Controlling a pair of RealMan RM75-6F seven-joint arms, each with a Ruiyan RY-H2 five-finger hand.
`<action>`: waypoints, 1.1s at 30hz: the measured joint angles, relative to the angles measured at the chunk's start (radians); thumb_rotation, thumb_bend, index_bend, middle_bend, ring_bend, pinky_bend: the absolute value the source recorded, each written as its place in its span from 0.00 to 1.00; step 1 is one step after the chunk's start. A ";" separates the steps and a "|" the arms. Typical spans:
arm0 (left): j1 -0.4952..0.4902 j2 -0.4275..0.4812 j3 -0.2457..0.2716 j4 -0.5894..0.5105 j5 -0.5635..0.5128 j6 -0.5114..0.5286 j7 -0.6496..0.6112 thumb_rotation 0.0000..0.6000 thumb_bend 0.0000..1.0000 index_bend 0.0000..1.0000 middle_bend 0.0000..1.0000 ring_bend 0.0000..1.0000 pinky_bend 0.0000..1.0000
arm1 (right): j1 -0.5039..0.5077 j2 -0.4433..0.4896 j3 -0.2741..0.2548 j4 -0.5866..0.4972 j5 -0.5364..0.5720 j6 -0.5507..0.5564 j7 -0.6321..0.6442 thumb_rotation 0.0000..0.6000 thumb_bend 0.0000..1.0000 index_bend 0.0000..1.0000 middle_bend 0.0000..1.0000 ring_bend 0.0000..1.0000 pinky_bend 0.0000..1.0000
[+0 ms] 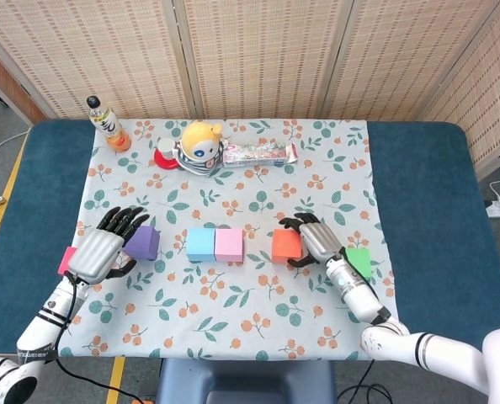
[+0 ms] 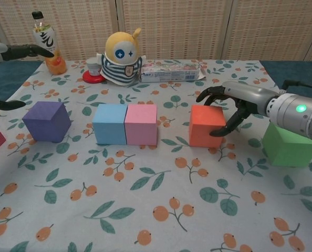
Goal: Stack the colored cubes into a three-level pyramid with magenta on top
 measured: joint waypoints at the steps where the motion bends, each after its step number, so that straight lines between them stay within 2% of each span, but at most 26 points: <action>1: 0.001 0.000 -0.001 0.002 0.002 -0.002 -0.003 1.00 0.32 0.03 0.01 0.00 0.01 | 0.002 -0.002 -0.001 0.005 -0.002 -0.001 0.005 1.00 0.08 0.20 0.31 0.14 0.08; 13: 0.007 0.005 -0.017 -0.001 0.011 -0.009 -0.006 1.00 0.32 0.02 0.01 0.00 0.01 | 0.026 0.005 0.000 0.003 -0.065 0.001 0.068 1.00 0.08 0.21 0.33 0.16 0.08; 33: 0.012 0.004 -0.034 0.002 0.004 -0.028 -0.009 1.00 0.32 0.02 0.01 0.00 0.01 | 0.123 -0.063 0.019 0.085 -0.052 -0.074 0.092 1.00 0.08 0.19 0.33 0.16 0.08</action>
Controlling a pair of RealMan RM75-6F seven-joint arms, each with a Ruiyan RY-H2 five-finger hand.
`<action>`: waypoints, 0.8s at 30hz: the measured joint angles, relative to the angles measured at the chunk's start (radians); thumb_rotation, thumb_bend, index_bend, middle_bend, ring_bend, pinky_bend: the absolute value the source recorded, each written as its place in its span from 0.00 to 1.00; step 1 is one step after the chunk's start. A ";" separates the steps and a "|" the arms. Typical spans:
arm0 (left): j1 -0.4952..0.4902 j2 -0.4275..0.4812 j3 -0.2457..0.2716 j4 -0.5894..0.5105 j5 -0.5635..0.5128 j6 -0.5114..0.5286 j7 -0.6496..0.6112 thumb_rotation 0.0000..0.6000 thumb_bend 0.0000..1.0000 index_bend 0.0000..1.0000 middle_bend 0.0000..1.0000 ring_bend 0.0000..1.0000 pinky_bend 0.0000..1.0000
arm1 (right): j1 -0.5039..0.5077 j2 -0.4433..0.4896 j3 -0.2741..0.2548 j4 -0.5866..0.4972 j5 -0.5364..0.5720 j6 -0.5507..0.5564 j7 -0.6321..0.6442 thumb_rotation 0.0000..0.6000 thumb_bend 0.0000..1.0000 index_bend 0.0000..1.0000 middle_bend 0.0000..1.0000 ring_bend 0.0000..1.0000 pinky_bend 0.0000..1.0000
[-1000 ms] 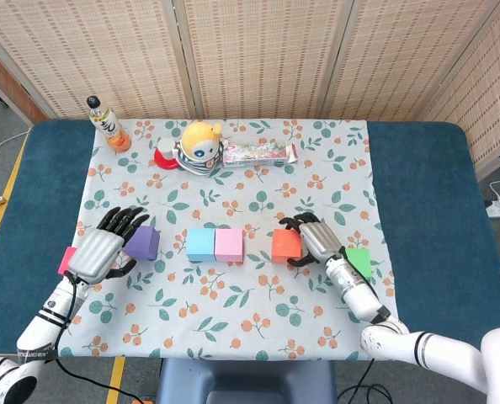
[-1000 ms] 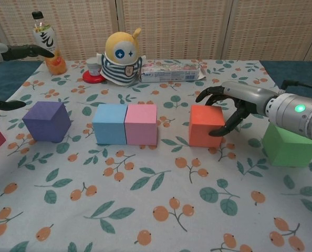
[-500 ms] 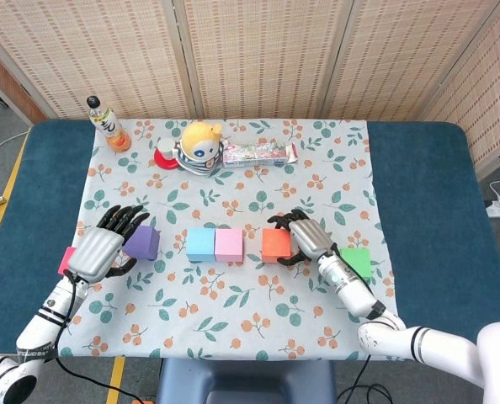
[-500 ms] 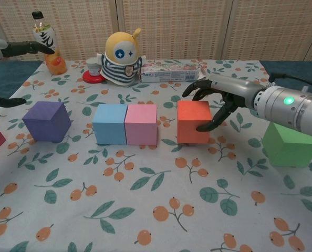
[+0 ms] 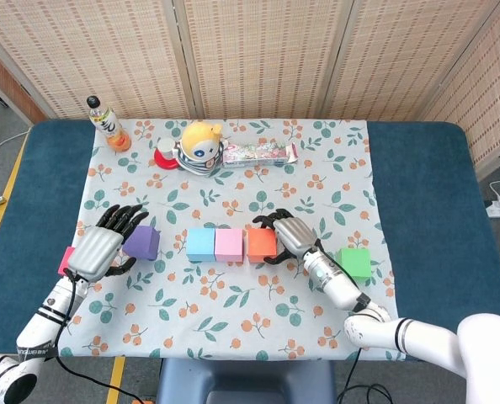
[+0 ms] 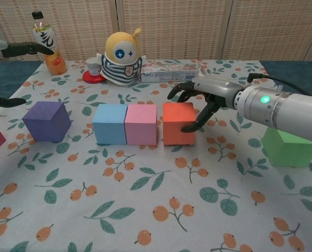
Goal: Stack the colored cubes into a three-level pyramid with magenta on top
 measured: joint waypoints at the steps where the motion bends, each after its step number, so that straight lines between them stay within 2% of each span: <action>1: 0.001 0.000 0.000 0.002 0.001 0.000 -0.002 1.00 0.32 0.02 0.01 0.00 0.01 | 0.003 -0.002 0.000 0.004 0.001 -0.002 0.001 1.00 0.08 0.19 0.33 0.16 0.08; 24: 0.002 -0.005 -0.006 0.020 0.007 -0.017 -0.026 1.00 0.32 0.01 0.01 0.00 0.01 | 0.030 -0.041 -0.006 0.062 -0.003 -0.010 0.033 1.00 0.08 0.18 0.33 0.16 0.08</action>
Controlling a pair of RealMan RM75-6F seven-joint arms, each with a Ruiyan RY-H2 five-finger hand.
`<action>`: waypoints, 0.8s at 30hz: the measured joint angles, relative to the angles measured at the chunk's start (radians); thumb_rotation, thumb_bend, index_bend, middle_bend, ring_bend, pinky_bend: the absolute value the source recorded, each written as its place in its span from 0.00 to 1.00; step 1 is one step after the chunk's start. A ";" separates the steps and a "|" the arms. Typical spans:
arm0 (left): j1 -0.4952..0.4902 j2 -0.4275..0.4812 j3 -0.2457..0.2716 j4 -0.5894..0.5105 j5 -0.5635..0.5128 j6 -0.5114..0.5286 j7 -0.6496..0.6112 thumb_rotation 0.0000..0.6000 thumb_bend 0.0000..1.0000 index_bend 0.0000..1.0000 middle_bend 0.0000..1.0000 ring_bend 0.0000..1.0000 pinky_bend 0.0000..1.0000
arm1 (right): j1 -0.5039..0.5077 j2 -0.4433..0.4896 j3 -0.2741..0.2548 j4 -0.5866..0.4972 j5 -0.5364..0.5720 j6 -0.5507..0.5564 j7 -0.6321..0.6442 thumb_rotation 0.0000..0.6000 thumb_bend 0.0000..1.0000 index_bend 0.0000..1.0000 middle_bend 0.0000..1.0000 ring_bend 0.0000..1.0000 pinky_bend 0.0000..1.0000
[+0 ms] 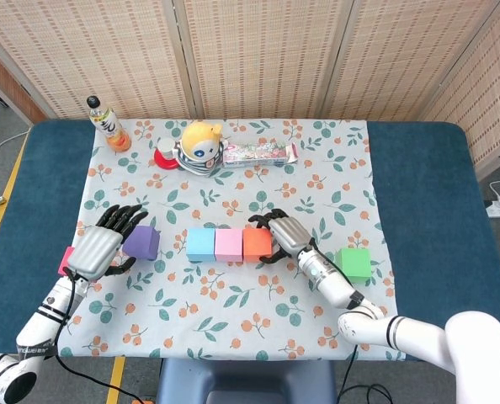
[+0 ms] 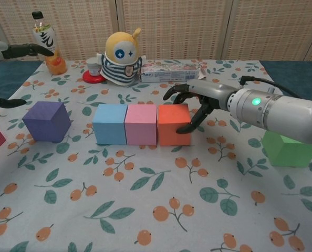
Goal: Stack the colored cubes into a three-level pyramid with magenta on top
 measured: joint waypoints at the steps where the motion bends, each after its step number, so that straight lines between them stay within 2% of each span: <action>1: 0.000 0.000 0.000 0.001 0.000 -0.001 -0.001 1.00 0.32 0.02 0.01 0.00 0.01 | 0.000 0.000 -0.001 0.000 -0.001 0.000 0.001 1.00 0.08 0.18 0.33 0.16 0.08; 17: -0.002 -0.001 -0.003 0.000 -0.004 -0.013 0.002 1.00 0.32 0.01 0.01 0.00 0.01 | 0.005 -0.004 -0.002 0.007 -0.007 -0.001 0.028 1.00 0.08 0.15 0.33 0.16 0.08; 21: -0.002 -0.002 -0.003 0.001 -0.004 -0.014 0.003 1.00 0.32 0.01 0.01 0.00 0.01 | 0.006 -0.004 -0.005 0.007 -0.006 -0.002 0.027 1.00 0.08 0.08 0.32 0.16 0.08; 24: -0.002 -0.005 -0.003 0.004 -0.004 -0.015 0.002 1.00 0.32 0.01 0.01 0.00 0.01 | 0.005 -0.004 -0.007 0.007 -0.005 -0.002 0.025 1.00 0.08 0.01 0.28 0.15 0.02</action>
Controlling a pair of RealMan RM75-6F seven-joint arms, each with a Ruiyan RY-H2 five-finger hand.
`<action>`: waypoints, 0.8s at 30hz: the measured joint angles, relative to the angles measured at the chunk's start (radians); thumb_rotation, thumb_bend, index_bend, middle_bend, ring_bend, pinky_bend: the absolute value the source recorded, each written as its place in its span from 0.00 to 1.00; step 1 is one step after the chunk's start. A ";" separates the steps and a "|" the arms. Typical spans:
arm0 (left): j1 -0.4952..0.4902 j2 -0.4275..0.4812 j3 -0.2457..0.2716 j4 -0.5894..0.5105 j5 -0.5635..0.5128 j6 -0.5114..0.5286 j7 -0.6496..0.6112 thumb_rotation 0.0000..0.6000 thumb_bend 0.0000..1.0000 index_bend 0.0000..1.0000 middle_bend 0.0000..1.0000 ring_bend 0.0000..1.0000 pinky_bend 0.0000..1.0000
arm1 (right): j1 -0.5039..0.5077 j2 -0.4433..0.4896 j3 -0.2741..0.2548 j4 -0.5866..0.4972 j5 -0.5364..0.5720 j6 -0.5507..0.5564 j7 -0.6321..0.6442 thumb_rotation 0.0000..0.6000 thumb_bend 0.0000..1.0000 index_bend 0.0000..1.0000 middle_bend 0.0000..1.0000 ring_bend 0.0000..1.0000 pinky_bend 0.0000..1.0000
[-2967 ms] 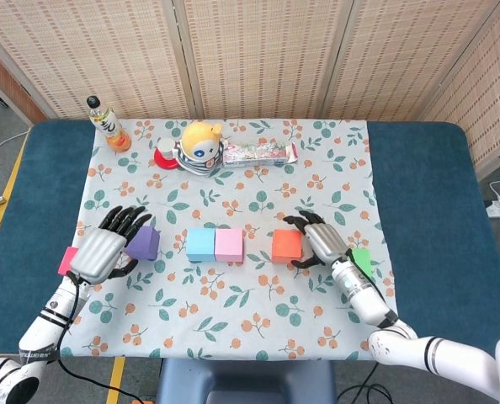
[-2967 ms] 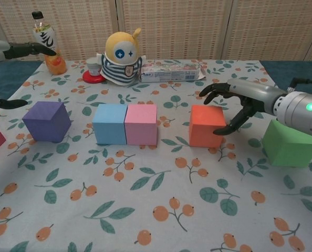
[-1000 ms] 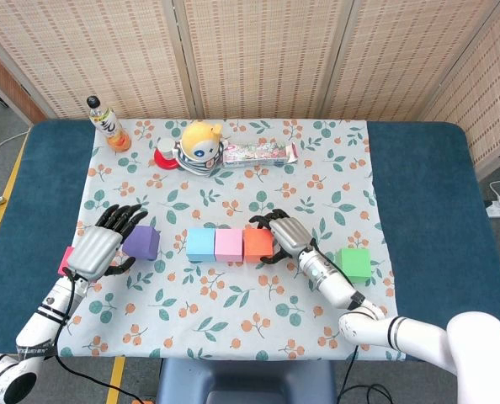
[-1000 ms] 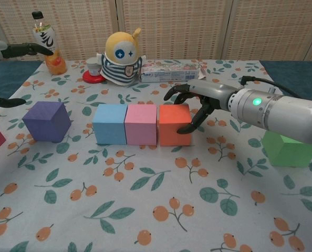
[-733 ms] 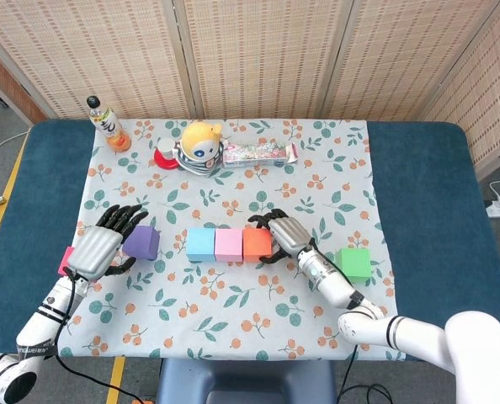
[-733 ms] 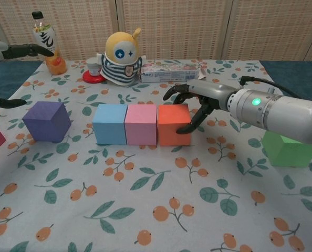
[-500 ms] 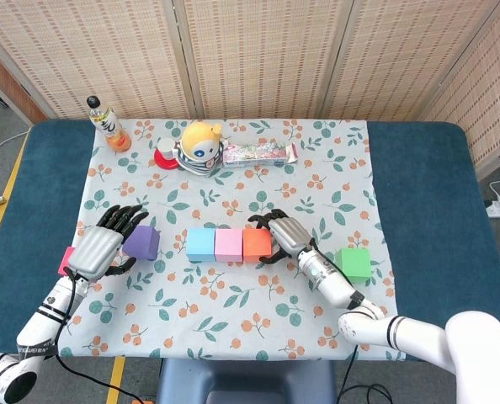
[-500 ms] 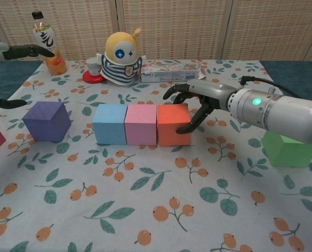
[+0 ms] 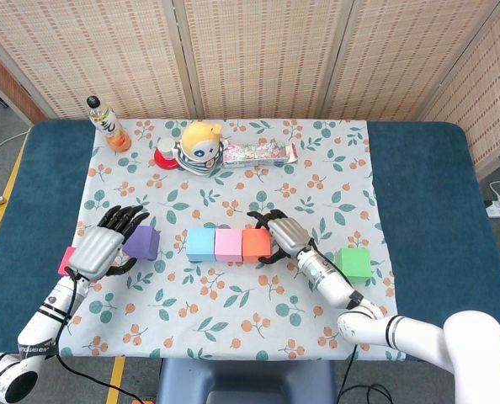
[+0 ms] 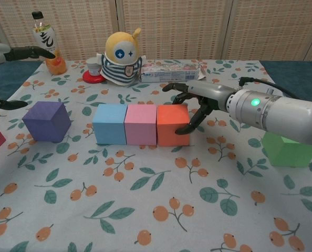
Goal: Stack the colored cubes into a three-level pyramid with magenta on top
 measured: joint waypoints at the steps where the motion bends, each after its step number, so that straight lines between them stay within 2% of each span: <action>1: 0.000 -0.001 0.000 0.000 0.001 0.000 0.000 1.00 0.32 0.01 0.01 0.00 0.01 | 0.000 0.000 -0.002 0.000 0.001 -0.001 -0.002 1.00 0.08 0.00 0.27 0.14 0.02; 8: 0.001 -0.003 0.000 0.003 0.003 0.000 -0.004 1.00 0.32 0.01 0.01 0.00 0.01 | -0.001 0.003 -0.007 -0.009 0.006 -0.006 -0.008 1.00 0.08 0.00 0.18 0.08 0.00; 15: 0.004 0.002 0.000 -0.002 0.007 0.006 -0.001 1.00 0.32 0.01 0.01 0.00 0.01 | -0.008 0.027 -0.009 -0.051 -0.003 0.000 0.002 1.00 0.08 0.00 0.04 0.00 0.00; 24: 0.021 0.024 -0.004 -0.017 0.010 0.034 -0.003 1.00 0.32 0.01 0.01 0.00 0.01 | -0.057 0.186 -0.012 -0.236 -0.036 0.070 -0.005 1.00 0.08 0.00 0.03 0.00 0.00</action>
